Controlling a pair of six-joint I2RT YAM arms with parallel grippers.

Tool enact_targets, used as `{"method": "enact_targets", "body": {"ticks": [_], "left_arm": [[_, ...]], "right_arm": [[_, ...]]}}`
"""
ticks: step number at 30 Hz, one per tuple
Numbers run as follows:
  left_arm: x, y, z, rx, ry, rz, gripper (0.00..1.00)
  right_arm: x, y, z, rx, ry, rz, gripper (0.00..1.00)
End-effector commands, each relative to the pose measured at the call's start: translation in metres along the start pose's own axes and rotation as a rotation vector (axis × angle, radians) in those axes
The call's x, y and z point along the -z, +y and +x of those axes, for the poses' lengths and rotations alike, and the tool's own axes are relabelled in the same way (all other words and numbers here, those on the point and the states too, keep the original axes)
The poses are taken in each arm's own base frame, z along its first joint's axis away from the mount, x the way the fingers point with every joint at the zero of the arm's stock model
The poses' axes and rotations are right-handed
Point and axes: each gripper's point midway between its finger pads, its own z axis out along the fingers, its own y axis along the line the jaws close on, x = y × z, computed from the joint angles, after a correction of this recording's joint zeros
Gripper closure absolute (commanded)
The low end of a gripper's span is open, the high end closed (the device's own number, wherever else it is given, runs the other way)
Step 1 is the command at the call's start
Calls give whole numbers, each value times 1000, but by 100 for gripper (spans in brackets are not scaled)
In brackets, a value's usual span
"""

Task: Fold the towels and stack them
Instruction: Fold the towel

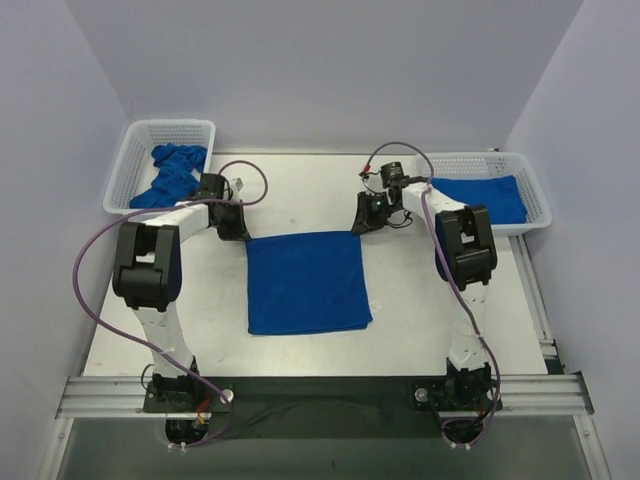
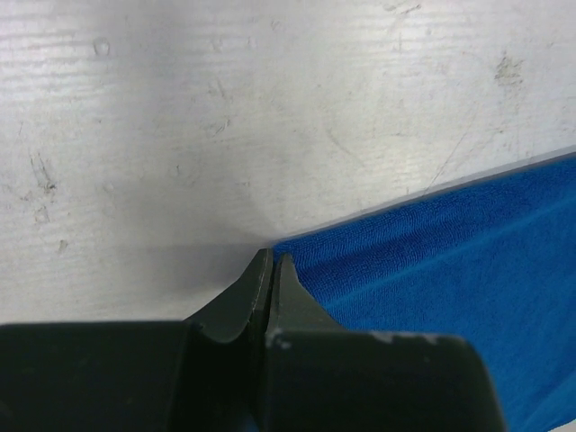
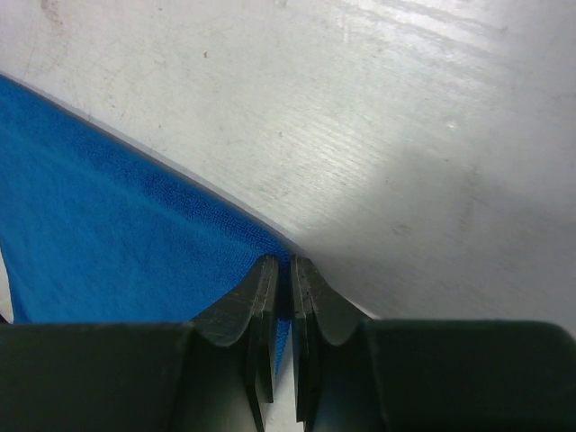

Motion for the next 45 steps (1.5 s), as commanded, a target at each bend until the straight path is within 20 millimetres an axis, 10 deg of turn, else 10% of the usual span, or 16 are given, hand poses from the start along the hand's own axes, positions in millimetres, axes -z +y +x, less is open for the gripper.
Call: {"method": "enact_targets", "body": {"ticks": [1,16,45], "left_arm": [[6,-5,-29,-13,-61,8,100],[50,-37,-58,-36,-244,113,100],[125,-39,105,144,-19,130,100]], "right_arm": [[27,-21,-11,2,-32,139,100],[72,8,-29,57,-154,155,100],[94,69,116,73,-31,153,100]]}}
